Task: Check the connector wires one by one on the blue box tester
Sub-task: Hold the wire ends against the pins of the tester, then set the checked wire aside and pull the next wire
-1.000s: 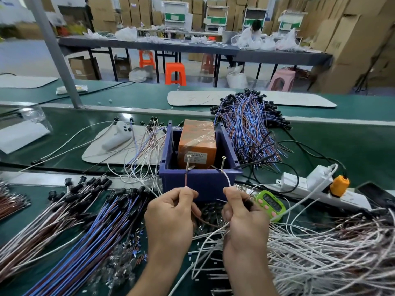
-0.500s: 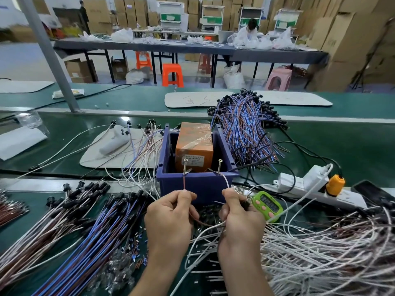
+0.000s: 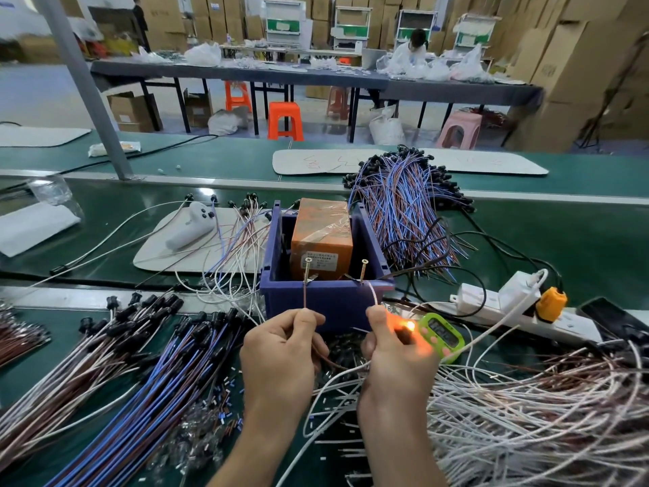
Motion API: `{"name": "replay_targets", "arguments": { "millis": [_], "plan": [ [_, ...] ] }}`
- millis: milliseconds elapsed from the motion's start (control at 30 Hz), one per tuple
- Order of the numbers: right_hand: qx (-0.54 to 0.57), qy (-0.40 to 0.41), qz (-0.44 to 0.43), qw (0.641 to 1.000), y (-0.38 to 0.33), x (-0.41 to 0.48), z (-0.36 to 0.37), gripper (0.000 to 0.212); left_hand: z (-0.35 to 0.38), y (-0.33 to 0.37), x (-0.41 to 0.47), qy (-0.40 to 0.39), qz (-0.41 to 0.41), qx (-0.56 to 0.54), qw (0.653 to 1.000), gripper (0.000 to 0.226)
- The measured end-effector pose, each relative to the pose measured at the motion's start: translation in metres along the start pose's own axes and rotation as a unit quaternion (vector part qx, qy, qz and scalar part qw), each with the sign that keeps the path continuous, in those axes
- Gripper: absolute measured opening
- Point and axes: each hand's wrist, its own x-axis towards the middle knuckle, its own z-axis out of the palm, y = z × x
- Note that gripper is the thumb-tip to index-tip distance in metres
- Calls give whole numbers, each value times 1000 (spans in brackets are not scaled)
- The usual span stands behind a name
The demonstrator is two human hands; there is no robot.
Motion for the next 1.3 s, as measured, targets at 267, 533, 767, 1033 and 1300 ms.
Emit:
{"name": "replay_targets", "arguments": {
  "millis": [267,533,767,1033,1300],
  "plan": [
    [-31,-62,16,997,-2,-23,-19,30,-2,5,-20,-66,-32,-71,995,19],
    [-145,-207,-4,968,-27,-35,-46,12,-7,11,-25,-216,-129,-200,947,37],
    [-164,-117,-39,979,-47,-40,-75,34,-2,14,-31,-152,-152,-221,951,22],
    [-292,60,-189,936,-114,0,-152,57,11,13,-47,-211,-195,-142,947,33],
    [-494,175,-171,834,-179,65,-204,55,8,10,-41,-153,-188,-42,969,21]
  ]
}}
